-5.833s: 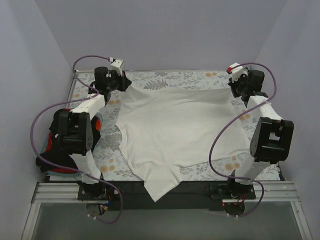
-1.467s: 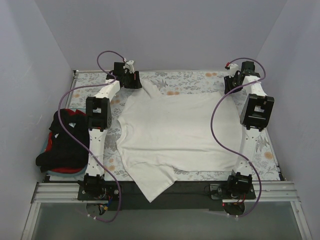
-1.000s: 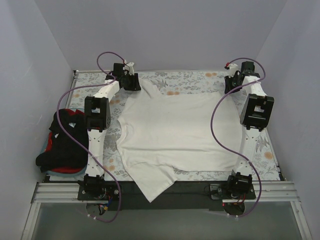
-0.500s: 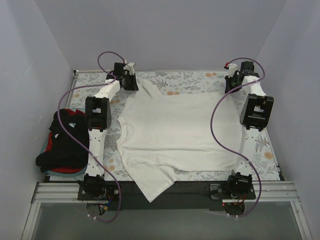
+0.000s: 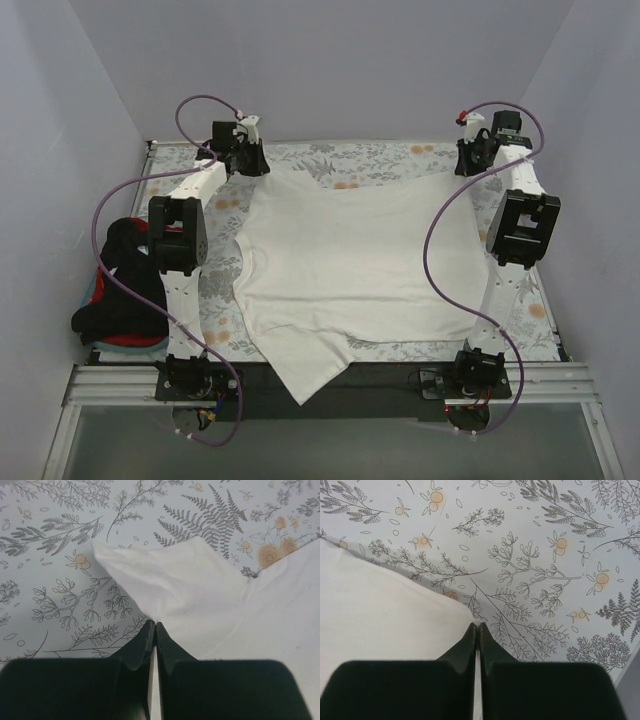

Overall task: Fold and stack the t-shirts
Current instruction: Fold the tshirt

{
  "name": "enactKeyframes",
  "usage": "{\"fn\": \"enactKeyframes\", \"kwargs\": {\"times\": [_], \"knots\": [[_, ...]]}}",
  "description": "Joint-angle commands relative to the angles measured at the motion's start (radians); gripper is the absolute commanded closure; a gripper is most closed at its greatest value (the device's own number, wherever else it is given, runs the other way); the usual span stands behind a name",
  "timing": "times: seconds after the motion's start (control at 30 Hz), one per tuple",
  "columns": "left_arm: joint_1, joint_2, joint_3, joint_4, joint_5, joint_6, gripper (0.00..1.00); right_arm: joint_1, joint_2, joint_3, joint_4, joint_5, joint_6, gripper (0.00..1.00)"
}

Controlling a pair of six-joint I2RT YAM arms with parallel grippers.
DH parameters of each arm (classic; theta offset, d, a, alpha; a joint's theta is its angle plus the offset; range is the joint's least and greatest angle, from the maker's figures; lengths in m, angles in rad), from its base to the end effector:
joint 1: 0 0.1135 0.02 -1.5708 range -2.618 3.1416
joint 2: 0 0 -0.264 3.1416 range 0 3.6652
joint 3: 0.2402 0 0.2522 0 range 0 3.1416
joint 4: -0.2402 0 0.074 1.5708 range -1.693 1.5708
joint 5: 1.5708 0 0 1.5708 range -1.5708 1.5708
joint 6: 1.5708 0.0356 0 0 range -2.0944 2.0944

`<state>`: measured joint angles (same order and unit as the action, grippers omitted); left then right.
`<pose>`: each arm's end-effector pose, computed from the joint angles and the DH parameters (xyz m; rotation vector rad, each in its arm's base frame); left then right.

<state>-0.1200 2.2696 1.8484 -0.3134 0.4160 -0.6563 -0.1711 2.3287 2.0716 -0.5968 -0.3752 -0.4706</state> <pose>0.5116 -0.0762 0.1988 -0.4150 2.3520 -0.8644 0.5186 -0.0764 0.2202 -0.5152 2.2958 0.1455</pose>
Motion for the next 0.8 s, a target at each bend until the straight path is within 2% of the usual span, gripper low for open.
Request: {"fn": "enactKeyframes", "kwargs": {"times": [0.0, 0.27, 0.33, 0.37, 0.43, 0.47, 0.77], "knots": [[0.006, -0.076, -0.022, 0.06, 0.023, 0.038, 1.0, -0.007, -0.043, -0.008, 0.009, -0.018, -0.011, 0.99], [0.006, -0.01, 0.017, 0.037, 0.026, 0.029, 1.0, -0.008, 0.044, 0.045, 0.012, 0.079, 0.003, 0.96], [0.006, -0.002, 0.025, 0.036, 0.026, 0.029, 1.0, -0.007, 0.073, 0.067, 0.011, 0.084, 0.013, 0.81], [0.006, 0.002, 0.026, 0.036, 0.026, 0.03, 1.0, -0.008, 0.081, 0.074, 0.011, 0.081, 0.015, 0.67], [0.006, 0.005, 0.032, 0.034, 0.027, 0.037, 1.0, -0.005, 0.103, 0.084, 0.015, 0.076, 0.018, 0.48], [0.006, 0.008, 0.032, 0.031, 0.026, 0.037, 1.0, -0.007, 0.11, 0.099, 0.014, 0.075, 0.021, 0.44], [0.006, 0.027, 0.043, 0.031, 0.027, 0.038, 1.0, -0.001, 0.155, 0.122, 0.057, 0.055, 0.044, 0.44]]}}
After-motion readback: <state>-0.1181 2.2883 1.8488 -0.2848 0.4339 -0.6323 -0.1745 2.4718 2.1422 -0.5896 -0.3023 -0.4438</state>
